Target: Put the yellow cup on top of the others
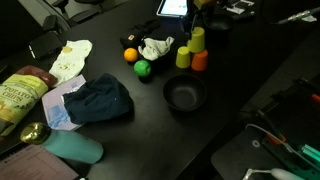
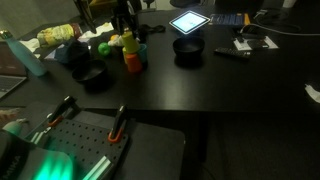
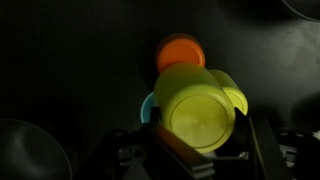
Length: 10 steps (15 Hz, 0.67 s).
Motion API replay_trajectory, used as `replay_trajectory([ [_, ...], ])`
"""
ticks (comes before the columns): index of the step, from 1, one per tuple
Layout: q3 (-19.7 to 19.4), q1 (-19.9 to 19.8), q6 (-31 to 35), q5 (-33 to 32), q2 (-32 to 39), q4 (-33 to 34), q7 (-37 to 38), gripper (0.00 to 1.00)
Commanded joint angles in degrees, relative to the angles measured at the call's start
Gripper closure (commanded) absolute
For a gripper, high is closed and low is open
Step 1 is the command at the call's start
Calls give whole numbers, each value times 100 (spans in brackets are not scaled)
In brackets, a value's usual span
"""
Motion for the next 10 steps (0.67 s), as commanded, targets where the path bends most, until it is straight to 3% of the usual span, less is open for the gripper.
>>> replay_trajectory([
  [1,92,-88,173,97,134,155,-370,56],
  [7,106,-81,277,97,162,178,-524,56],
  [8,105,-79,284,106,149,169,-514,16],
  [10,116,-79,261,142,125,159,-490,3],
])
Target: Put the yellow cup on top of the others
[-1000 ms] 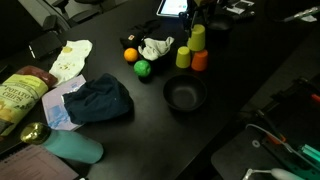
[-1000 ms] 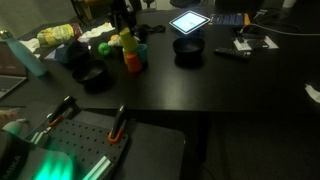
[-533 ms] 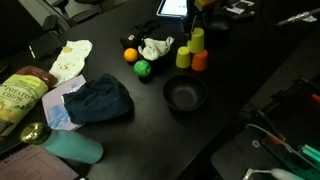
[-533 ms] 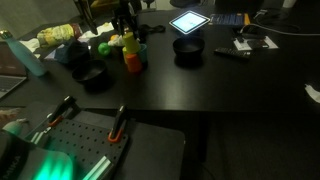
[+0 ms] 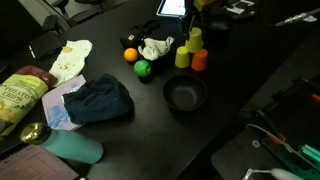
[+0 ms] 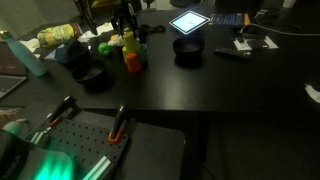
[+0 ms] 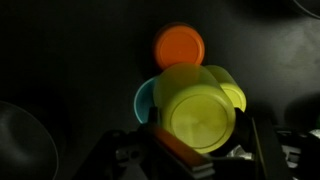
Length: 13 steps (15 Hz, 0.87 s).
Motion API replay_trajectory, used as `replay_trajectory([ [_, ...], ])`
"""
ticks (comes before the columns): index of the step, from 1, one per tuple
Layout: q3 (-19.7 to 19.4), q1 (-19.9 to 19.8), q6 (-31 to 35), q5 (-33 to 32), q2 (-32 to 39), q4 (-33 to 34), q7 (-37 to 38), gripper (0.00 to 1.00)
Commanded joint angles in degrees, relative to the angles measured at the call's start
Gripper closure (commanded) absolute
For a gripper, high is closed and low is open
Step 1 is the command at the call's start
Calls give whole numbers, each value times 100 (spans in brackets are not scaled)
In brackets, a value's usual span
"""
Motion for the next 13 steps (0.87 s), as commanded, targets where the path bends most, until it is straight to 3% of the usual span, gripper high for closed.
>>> replay_trajectory([
  [1,71,-43,52,147,-8,70,-93,0],
  [8,106,34,-328,479,-676,-279,265,0],
  [13,-69,55,-428,209,-1395,-875,710,0],
])
